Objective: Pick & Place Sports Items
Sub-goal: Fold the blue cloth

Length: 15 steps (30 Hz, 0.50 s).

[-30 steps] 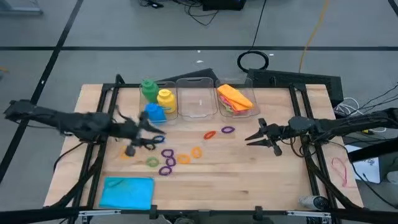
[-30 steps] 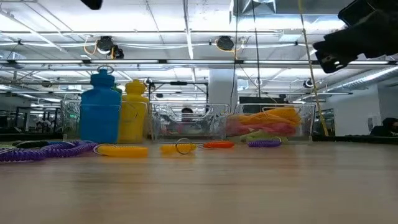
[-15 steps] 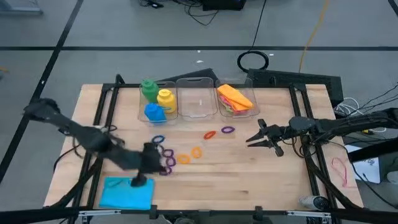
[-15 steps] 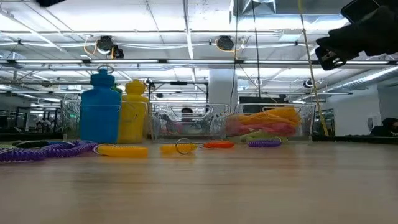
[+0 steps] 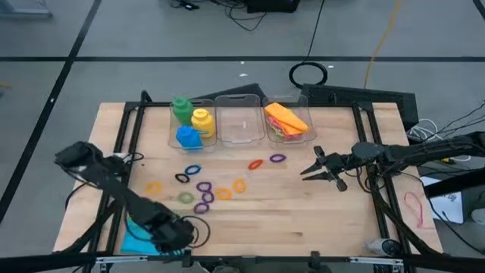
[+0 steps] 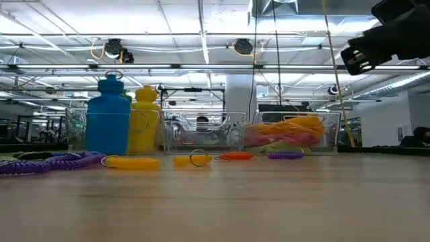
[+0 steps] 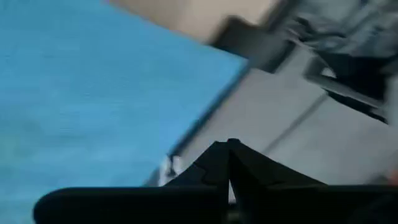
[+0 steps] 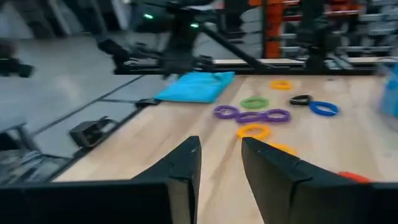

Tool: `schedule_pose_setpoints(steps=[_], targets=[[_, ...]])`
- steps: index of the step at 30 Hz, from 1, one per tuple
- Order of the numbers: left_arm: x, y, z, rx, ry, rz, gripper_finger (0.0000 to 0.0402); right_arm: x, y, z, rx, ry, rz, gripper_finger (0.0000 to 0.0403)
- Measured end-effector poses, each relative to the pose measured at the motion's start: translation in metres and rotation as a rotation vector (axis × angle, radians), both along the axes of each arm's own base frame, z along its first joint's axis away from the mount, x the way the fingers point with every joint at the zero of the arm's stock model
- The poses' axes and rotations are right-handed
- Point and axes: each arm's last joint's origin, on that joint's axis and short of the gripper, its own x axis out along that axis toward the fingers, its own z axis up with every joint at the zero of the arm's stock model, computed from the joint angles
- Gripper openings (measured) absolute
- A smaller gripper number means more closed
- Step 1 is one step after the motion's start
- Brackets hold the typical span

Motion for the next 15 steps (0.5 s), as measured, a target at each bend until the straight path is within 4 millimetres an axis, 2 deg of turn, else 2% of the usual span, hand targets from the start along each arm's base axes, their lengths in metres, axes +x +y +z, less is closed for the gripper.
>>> schedule_pose_setpoints(steps=[3, 8, 15], targets=[[-0.005, -0.005, -0.013, 0.064, 0.021, -0.015, 0.0002, -0.001, 0.001, 0.001, 0.005, -0.012, 0.054, 0.0073], [-0.009, 0.0, -0.036, 0.216, 0.061, -0.055, 0.0002, -0.001, 0.002, 0.002, 0.006, -0.018, 0.076, 0.0073], [0.008, 0.004, -0.056, 0.305, -0.07, -0.101, 0.0002, -0.001, 0.002, 0.003, 0.004, -0.037, 0.076, 0.0073]])
